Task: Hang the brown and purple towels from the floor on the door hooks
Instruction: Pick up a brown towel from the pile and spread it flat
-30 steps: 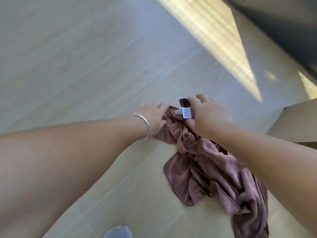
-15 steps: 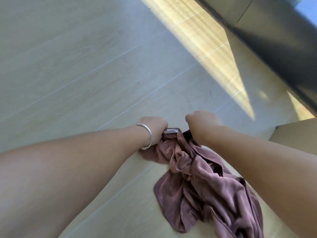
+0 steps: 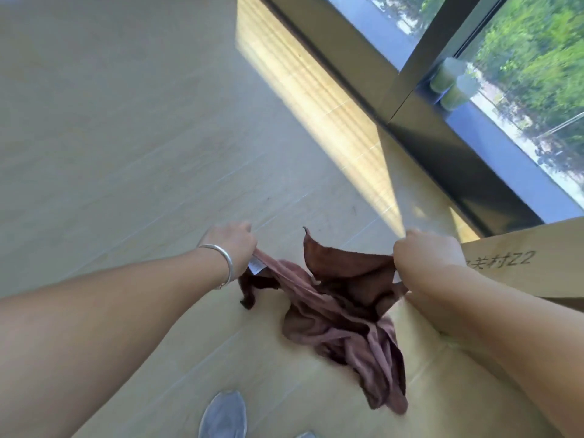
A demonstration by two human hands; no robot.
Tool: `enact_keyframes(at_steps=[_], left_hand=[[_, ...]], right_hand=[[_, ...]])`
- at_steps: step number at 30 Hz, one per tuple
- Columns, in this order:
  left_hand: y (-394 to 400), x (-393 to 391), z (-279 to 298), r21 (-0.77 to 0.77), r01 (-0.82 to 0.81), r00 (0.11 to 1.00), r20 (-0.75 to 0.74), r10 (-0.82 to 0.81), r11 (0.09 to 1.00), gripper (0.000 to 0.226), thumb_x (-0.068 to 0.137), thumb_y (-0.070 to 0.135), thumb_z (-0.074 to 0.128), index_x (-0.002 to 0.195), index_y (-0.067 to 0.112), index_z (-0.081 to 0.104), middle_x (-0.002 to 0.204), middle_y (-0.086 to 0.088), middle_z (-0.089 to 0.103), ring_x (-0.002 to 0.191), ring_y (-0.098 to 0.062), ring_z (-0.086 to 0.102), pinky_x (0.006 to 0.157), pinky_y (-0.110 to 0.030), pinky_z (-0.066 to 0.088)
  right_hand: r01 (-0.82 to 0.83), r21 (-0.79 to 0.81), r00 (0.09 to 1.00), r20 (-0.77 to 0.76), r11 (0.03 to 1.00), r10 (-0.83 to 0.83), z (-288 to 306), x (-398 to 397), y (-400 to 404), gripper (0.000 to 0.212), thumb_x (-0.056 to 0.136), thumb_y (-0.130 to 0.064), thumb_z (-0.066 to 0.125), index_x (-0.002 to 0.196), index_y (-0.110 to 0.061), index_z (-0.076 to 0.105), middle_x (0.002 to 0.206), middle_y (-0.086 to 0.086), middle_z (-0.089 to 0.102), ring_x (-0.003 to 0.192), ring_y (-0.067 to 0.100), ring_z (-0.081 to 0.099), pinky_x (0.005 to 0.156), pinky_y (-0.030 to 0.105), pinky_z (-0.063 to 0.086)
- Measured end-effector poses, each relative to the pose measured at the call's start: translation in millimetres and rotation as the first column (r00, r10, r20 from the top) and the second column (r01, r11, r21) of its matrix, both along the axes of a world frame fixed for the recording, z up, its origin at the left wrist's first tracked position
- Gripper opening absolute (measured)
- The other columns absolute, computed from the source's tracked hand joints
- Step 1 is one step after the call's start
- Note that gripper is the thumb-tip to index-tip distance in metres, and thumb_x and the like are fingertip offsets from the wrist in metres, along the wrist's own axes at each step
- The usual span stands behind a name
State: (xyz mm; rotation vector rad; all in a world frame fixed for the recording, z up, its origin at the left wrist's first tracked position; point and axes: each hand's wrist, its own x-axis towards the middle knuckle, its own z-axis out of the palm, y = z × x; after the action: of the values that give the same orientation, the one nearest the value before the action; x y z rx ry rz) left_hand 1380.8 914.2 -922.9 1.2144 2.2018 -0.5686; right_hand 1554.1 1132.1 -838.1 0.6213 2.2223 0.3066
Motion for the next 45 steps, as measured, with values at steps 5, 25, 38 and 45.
enact_keyframes(at_steps=[5,25,38,45], left_hand=[[-3,-17,92,-0.070,-0.036,0.990,0.136,0.045,0.997,0.031,0.083,0.034,0.061,0.111,0.023,0.064,0.114,0.001,0.053,0.105,-0.026,0.058,0.084,-0.038,0.051],[100,39,522,0.640,-0.442,0.893,0.377,0.245,0.628,0.077,0.068,0.080,0.046,0.124,0.027,0.046,0.123,0.007,0.046,0.115,-0.017,0.049,0.092,-0.037,0.044],[-9,-47,688,0.743,-0.217,0.915,-0.071,0.397,0.633,0.014,0.082,0.026,0.044,0.080,0.025,0.058,0.082,0.003,0.061,0.079,-0.024,0.061,0.064,-0.028,0.043],[-134,-63,718,0.705,-0.341,0.754,-0.190,0.629,0.621,0.011,0.078,0.014,0.048,0.075,0.024,0.050,0.087,0.000,0.065,0.083,-0.025,0.063,0.061,-0.027,0.040]], right_hand=[[0.026,0.051,0.998,-0.056,0.998,-0.023,112,-20,9,0.016,0.085,-0.006,0.051,0.077,-0.020,0.056,0.073,-0.004,0.052,0.066,0.017,0.051,0.055,0.029,0.038],[-0.117,0.129,0.940,-0.307,0.985,0.152,592,-101,-22,0.024,0.087,-0.012,0.050,0.064,-0.019,0.045,0.066,-0.004,0.046,0.055,0.014,0.041,0.047,0.026,0.029],[-0.279,0.362,0.782,-0.452,0.889,0.430,756,-106,-93,0.022,0.084,-0.004,0.043,0.071,-0.018,0.053,0.065,-0.005,0.047,0.056,0.016,0.043,0.047,0.027,0.027],[-0.371,0.363,0.654,-0.551,0.855,0.518,774,-112,-127,0.021,0.088,-0.011,0.045,0.082,-0.022,0.062,0.072,-0.006,0.056,0.064,0.015,0.054,0.045,0.026,0.031]])
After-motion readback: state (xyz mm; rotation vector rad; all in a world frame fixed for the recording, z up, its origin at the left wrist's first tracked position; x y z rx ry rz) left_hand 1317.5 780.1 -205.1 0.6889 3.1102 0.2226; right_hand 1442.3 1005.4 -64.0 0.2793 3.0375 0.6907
